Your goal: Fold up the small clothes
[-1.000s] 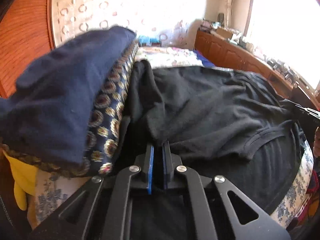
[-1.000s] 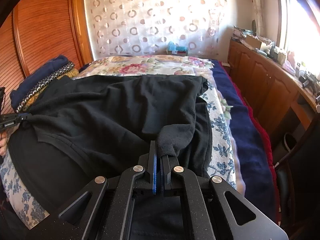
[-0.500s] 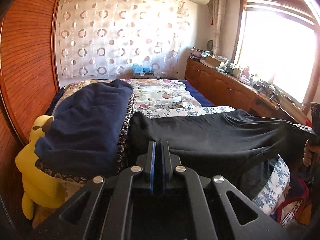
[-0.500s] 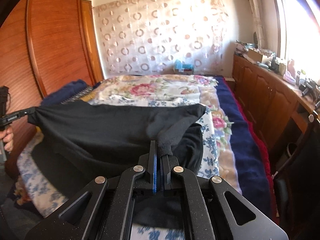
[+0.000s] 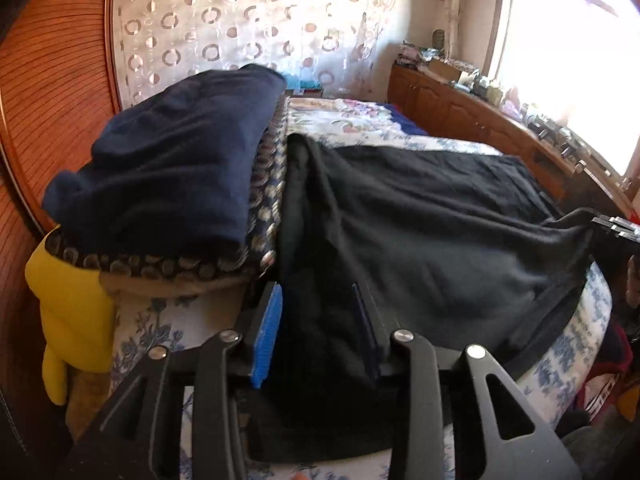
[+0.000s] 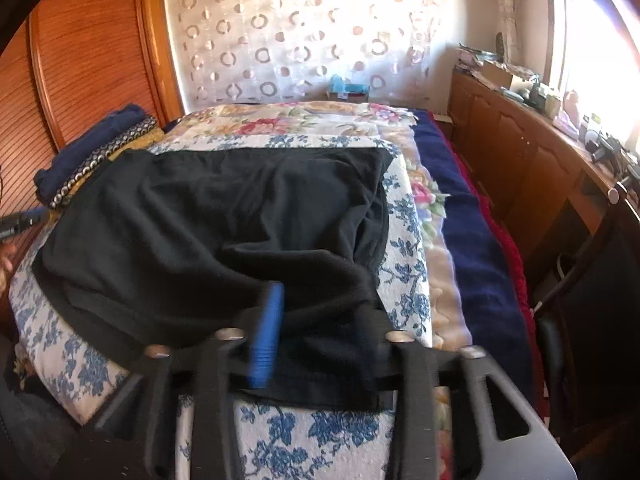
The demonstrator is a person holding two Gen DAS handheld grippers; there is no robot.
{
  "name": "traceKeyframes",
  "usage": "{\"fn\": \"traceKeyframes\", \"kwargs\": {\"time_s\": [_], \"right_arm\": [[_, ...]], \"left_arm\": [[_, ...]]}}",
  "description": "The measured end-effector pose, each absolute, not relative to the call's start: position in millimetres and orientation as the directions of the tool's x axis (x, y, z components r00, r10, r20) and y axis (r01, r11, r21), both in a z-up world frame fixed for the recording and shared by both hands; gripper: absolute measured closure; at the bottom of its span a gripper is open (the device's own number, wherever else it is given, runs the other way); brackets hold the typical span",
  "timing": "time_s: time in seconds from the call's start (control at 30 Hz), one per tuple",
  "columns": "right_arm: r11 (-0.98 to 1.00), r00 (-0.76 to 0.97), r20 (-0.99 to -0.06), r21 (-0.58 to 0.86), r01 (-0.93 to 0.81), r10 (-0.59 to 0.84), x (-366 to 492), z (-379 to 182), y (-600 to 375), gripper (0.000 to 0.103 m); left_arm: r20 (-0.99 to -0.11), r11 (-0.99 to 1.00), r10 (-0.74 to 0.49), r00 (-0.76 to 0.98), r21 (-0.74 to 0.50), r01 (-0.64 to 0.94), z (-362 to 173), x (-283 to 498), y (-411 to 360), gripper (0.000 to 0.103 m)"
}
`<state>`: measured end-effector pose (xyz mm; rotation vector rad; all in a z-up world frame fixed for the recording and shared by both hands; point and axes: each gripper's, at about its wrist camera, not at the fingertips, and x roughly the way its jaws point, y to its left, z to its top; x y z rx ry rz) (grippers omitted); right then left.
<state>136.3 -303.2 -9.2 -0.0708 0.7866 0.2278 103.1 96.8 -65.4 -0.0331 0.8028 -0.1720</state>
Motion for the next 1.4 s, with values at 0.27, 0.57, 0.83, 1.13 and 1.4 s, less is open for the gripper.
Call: {"fn": "traceKeyframes", "kwargs": {"time_s": [0.27,0.57,0.83,1.13,1.4], "right_arm": [[0.973,0.729,-0.672,-0.054,-0.226,0.132,132.6,2.4,-283.1,0.041],[0.970,0.745,-0.658,-0.099,-0.222,0.104,122.4,11.9,-278.2,0.025],[0.971,0.756,-0.640,-0.063,-0.230,0.138,114.2,20.6,-283.6,0.020],[0.935,0.677,-0.689,-0.001,-0.356,0.257,131.7,-17.2,-225.8,0.018],[0.910,0.595,-0.748,0.027,-0.413,0.293,151.3,-57.7,-177.5,0.018]], "left_arm": [[-0.748,0.990,-0.135,0.650,-0.079,0.115,-85.6,105.8,97.5,0.065],[-0.766,0.992,-0.128,0.630,-0.083,0.099,-103.0,108.3,100.9,0.062],[-0.755,0.992,-0.124,0.644,-0.081,0.096,-104.8,106.6,104.6,0.060],[-0.735,0.993,-0.117,0.668,-0.072,0.095,-107.6,105.7,105.2,0.056],[-0.733,0.993,-0.119,0.670,-0.076,0.093,-107.7,105.1,105.6,0.055]]}}
